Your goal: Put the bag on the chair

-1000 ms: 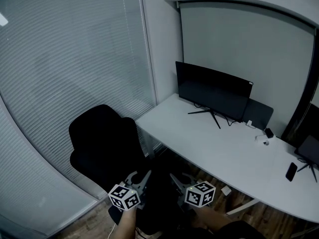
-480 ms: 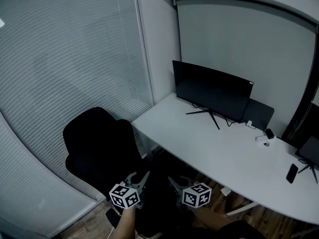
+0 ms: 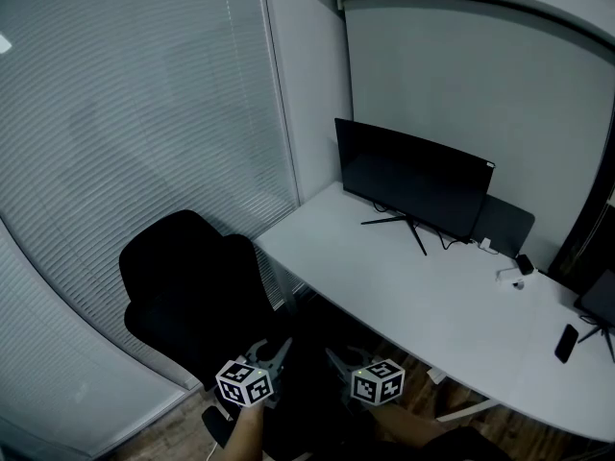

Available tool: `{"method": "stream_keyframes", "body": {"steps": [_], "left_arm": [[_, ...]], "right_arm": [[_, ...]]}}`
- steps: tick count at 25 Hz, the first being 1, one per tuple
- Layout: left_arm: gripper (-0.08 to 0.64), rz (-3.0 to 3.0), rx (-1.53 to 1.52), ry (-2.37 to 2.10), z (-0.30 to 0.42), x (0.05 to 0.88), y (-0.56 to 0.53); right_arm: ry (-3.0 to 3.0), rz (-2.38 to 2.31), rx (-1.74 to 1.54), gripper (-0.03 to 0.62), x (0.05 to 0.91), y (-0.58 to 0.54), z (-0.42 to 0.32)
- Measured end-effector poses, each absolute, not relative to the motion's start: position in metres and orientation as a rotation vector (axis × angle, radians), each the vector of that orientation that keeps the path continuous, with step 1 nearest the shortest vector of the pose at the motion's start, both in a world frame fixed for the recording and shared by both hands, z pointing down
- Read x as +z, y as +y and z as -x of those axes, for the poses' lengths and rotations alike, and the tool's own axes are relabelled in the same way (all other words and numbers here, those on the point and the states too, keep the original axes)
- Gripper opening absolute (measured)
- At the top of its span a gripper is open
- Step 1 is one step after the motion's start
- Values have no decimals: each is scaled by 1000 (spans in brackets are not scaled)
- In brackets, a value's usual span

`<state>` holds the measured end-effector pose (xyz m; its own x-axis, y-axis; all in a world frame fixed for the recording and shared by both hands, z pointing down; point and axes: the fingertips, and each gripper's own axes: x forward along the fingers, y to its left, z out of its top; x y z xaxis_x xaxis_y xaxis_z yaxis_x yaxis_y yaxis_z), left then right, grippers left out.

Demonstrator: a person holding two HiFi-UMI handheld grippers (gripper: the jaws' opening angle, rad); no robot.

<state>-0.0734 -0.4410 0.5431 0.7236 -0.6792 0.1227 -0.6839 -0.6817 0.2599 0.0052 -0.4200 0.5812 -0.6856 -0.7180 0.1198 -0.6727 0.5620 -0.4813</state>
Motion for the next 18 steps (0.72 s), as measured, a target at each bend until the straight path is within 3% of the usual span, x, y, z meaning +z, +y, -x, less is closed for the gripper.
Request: {"method": "stream_keyframes", "body": {"steps": [18], "left_arm": [[44,-2540,140,-1135,66,611,-431]], "right_arm": [[2776,1202,-828,57,633,-431,-2]]}}
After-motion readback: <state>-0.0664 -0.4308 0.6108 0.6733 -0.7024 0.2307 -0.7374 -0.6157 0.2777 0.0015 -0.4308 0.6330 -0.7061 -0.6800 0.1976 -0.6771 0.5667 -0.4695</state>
